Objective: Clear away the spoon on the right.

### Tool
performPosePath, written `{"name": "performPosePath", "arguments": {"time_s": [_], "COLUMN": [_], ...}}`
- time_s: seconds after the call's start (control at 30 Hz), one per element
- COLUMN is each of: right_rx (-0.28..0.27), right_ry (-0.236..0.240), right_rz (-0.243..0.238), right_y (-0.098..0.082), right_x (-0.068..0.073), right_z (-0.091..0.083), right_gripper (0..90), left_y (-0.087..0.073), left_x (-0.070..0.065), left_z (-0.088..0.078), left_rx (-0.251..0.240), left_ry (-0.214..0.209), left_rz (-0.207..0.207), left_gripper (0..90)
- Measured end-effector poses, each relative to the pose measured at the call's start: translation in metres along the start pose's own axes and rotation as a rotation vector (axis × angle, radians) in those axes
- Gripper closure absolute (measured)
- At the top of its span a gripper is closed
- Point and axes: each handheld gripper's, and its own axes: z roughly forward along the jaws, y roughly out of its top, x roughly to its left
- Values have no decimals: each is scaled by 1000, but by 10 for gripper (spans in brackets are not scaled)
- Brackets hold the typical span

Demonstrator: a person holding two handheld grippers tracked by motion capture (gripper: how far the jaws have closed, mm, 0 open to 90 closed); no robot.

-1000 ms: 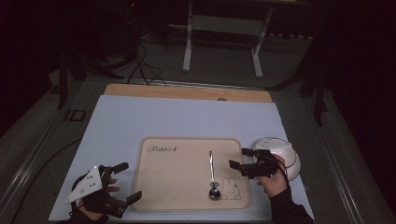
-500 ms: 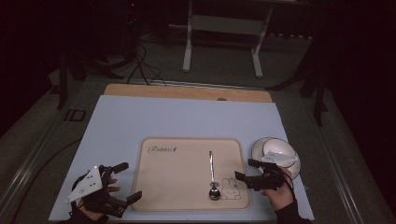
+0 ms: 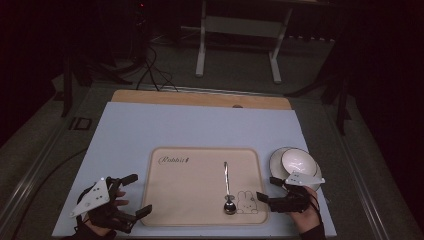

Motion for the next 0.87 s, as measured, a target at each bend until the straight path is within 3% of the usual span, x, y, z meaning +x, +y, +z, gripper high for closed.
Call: {"name": "performPosePath", "arguments": {"time_s": [0.27,0.87], "right_rx": [-13,-3], "right_ry": [23,-1], "right_rz": [-10,-13], "right_y": [-3,-3], "right_x": [-3,-3], "right_z": [3,6], "right_gripper": [159,160], "left_y": [0,0], "left_x": [0,0], "left_z": [0,-1], "left_rx": [0,3], "left_ry": [-3,-4], "left_rz": [-2,-3], "left_gripper": [0,0]}}
